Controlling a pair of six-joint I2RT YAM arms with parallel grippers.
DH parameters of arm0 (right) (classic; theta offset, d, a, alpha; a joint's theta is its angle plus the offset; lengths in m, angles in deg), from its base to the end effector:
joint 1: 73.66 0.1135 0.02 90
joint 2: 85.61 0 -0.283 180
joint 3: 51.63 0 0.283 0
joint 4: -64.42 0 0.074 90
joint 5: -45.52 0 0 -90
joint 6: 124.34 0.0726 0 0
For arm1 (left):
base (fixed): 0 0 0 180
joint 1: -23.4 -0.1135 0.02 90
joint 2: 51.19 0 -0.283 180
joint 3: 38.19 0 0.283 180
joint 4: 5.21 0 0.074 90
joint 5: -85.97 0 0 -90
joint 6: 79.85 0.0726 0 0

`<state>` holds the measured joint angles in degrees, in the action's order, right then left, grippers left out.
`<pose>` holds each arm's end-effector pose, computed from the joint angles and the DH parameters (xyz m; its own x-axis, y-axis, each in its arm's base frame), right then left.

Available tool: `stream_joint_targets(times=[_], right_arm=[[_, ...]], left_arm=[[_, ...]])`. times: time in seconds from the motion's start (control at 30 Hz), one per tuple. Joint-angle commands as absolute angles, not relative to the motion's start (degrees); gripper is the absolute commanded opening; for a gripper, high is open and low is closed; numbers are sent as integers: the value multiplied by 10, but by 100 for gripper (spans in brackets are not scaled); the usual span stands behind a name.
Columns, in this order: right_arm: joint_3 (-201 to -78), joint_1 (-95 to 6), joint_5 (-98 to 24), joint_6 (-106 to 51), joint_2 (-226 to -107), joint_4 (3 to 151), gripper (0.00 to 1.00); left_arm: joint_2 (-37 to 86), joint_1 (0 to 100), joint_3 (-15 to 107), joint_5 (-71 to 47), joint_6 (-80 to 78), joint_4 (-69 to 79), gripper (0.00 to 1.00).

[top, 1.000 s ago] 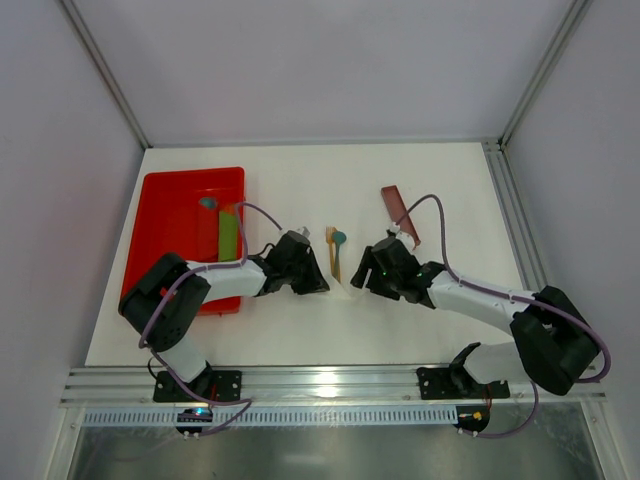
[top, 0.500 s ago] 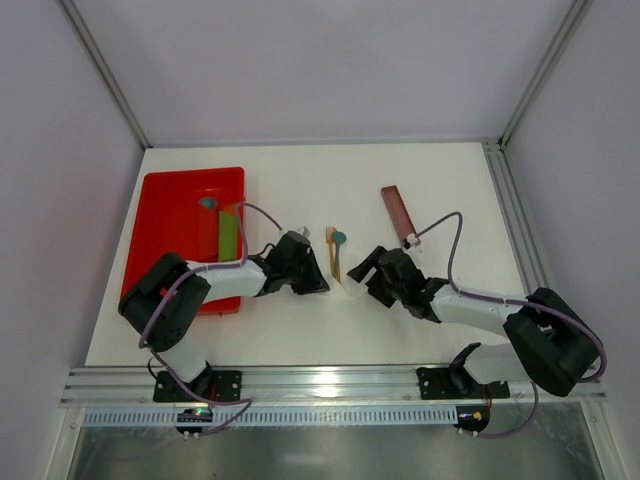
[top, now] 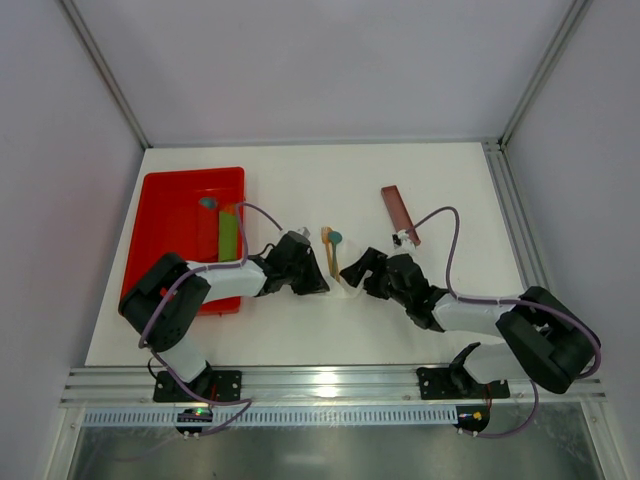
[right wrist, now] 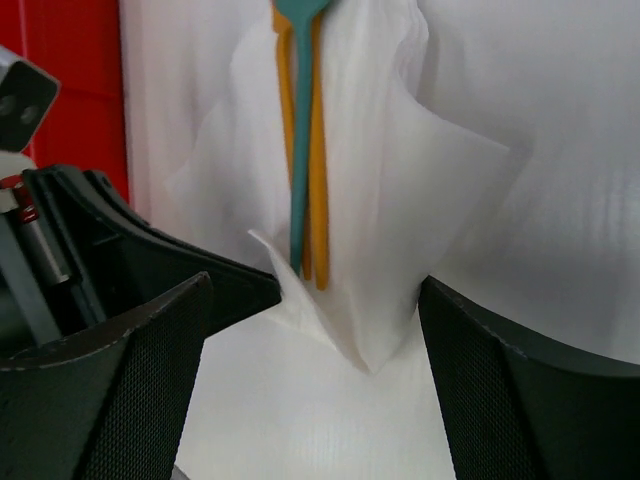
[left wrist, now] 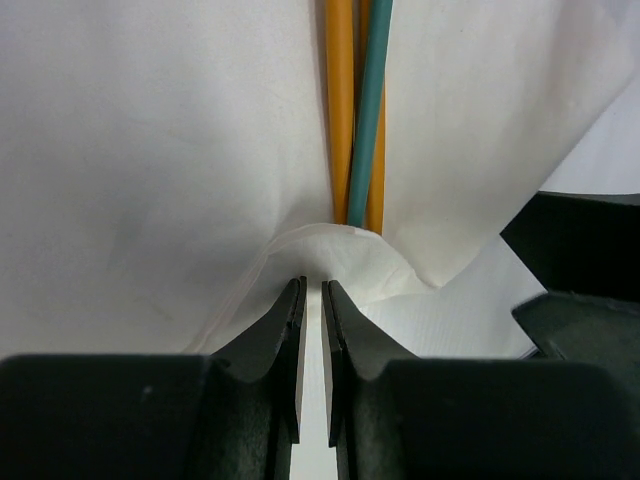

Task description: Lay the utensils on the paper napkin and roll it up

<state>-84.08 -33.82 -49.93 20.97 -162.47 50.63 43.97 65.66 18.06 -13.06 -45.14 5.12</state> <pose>0.2223 0.1765 0.1165 -0.6954 0.4858 -0.5296 -0.0057 0.7331 0.6801 0.2594 -0.2511 0.1072 -0.9275 -0.2542 -0.2740 -0.0395 0.7957 -0.6044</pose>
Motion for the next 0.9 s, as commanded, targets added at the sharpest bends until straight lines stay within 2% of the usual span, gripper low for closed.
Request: stream_joint_targets(times=[0.0, 0.3, 0.6, 0.77, 0.87], right_arm=[[-829, -336, -457, 117, -1600, 384, 84], [-819, -335, -387, 85, -1641, 344, 85], [-799, -334, -353, 42, -1600, 323, 82], [-811, -335, -394, 22, -1593, 368, 77], [-827, -335, -430, 7, -1605, 414, 68]], left_arm=[[428, 658, 189, -125, -447, 58, 16], [426, 658, 190, -123, -447, 61, 16], [423, 658, 194, -120, -444, 67, 16], [419, 658, 197, -120, -445, 69, 16], [416, 658, 204, -120, -443, 82, 17]])
